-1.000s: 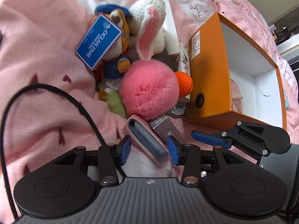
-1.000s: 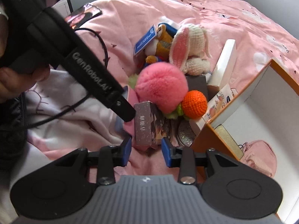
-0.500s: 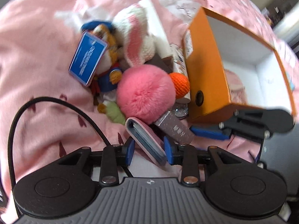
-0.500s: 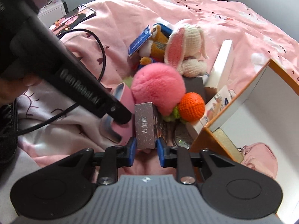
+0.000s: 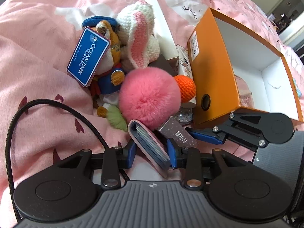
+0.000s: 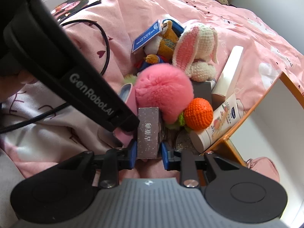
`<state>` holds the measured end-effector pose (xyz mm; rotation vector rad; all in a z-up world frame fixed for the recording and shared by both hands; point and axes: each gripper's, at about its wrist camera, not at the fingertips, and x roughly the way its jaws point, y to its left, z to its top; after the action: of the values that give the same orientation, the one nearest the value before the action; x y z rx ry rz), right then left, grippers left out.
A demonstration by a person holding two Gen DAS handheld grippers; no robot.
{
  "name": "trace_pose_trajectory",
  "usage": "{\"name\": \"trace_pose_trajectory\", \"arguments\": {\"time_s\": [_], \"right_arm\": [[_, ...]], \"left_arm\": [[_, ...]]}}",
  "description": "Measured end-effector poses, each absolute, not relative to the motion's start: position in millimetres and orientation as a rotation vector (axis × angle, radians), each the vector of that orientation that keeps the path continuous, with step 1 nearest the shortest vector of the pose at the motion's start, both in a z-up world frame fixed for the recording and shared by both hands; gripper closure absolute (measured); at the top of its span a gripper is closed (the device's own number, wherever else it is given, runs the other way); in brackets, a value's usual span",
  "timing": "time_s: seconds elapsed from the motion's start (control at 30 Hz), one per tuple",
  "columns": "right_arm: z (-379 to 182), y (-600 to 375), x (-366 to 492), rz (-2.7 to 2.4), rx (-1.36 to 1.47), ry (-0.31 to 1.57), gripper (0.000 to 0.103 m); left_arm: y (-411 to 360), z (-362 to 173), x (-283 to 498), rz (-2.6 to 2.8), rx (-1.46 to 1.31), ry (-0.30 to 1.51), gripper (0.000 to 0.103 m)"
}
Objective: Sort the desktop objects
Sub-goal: 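Lift the card holder with left tool while right tool lifts the perfume box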
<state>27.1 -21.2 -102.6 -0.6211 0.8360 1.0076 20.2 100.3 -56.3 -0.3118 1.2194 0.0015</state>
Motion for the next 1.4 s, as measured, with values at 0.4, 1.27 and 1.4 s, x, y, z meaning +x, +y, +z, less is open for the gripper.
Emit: {"name": "trace_pose_trajectory", "arguments": {"time_s": [0.4, 1.27, 1.4], "right_arm": [[-62.2, -62.7, 21.7, 1.030, -0.518, 0.913, 0.074], [-56.1, -78.9, 33.8, 1.057, -0.400, 0.959, 0.078], [-35.6, -93.7, 28.0, 1.090, -0.371, 0.937, 0.078]], "left_arm": [[65.1, -28.1, 9.4, -0.156, -0.081, 1.246, 0.070], [55.8, -17.6, -2.7, -0.190, -0.106, 1.173, 0.084], [47.5, 4.6, -7.8, -0.235, -0.089, 1.134, 0.084]]}}
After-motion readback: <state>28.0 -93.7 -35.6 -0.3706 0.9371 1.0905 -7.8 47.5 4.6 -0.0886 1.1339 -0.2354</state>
